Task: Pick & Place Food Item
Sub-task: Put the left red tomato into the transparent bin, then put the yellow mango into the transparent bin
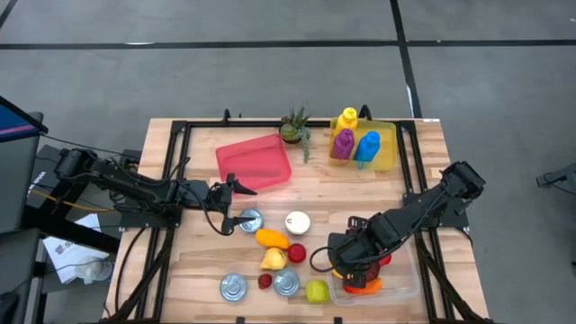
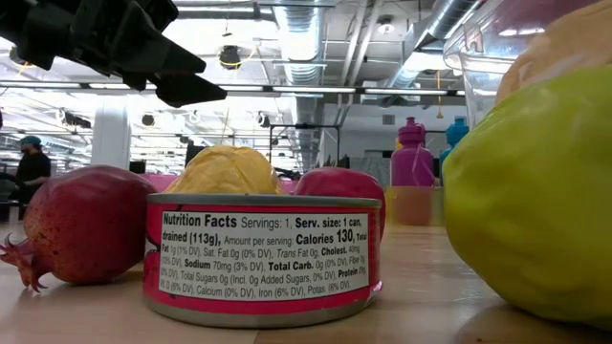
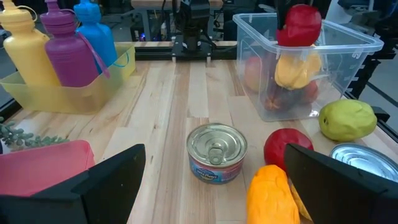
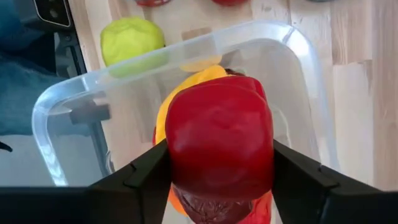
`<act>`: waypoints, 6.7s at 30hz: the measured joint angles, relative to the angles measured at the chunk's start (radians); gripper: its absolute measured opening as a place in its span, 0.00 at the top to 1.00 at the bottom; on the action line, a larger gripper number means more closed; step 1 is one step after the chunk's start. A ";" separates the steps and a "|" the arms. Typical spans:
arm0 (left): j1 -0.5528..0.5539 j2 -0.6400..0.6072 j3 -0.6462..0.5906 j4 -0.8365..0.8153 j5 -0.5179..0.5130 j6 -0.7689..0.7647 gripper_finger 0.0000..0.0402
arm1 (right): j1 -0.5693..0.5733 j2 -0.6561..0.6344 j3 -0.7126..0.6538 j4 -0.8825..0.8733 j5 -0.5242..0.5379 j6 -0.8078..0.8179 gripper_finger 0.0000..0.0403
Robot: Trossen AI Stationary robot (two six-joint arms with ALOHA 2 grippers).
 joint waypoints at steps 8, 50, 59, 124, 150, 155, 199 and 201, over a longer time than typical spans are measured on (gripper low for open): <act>0.000 0.000 0.000 0.000 0.000 0.003 0.07 | 0.000 0.000 0.000 -0.009 0.025 0.007 0.34; -0.076 0.000 0.000 0.113 0.000 0.003 0.07 | -0.038 0.002 -0.107 0.849 0.423 -0.551 0.14; -0.076 0.002 0.000 -0.032 -0.051 -0.054 0.07 | -0.115 0.061 -0.178 0.957 0.281 -0.586 0.14; -0.151 0.666 0.443 -0.440 -0.134 0.019 0.53 | -0.024 0.110 -0.058 0.580 0.451 -0.498 0.14; -0.194 0.034 0.072 0.042 -0.284 -0.056 0.53 | 0.015 0.118 -0.185 1.447 0.587 -1.006 0.19; -0.196 -0.050 -0.077 0.318 -0.285 -0.021 0.53 | -0.043 0.115 -0.245 1.674 0.548 -1.008 0.18; -0.203 -0.069 -0.183 0.532 -0.241 0.028 0.53 | -0.314 0.000 -0.328 1.542 0.412 -0.808 0.10; -0.203 -0.069 -0.183 0.532 -0.242 0.028 0.53 | -0.329 0.002 -0.327 1.539 0.371 -0.793 0.10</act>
